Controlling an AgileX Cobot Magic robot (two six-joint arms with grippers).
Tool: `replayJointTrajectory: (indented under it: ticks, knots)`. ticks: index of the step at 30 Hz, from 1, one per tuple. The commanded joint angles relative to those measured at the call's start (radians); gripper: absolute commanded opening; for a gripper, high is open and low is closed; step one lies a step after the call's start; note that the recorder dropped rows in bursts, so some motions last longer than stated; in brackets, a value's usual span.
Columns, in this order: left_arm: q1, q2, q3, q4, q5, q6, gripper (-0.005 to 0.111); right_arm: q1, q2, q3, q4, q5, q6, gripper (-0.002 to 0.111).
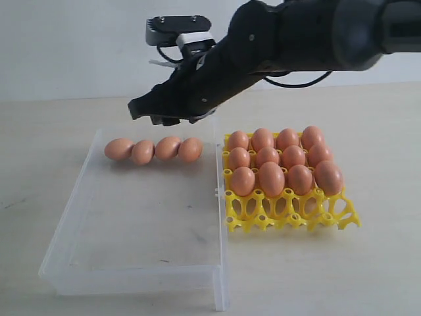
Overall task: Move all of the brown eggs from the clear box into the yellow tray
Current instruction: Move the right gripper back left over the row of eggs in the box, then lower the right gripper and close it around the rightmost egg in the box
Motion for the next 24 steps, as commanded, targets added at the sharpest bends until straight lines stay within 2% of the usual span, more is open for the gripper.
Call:
replayJointTrajectory:
  ticks: [1,4,13,24]
  knots:
    - [0.001,-0.006,-0.004,-0.003,-0.012,-0.004,0.0,0.011,0.123,-0.147,-0.012,0.076,0.028,0.048]
    - [0.001,-0.006,-0.004,-0.003,-0.012,-0.004,0.0,0.011,0.202,-0.256,-0.052,0.128,0.109,0.054]
    - [0.001,-0.006,-0.004,-0.003,-0.012,-0.004,0.0,-0.008,0.399,-0.525,-0.097,0.234,0.332,0.055]
    - [0.001,-0.006,-0.004,-0.003,-0.012,-0.004,0.0,-0.081,0.426,-0.53,-0.196,0.297,0.403,0.055]
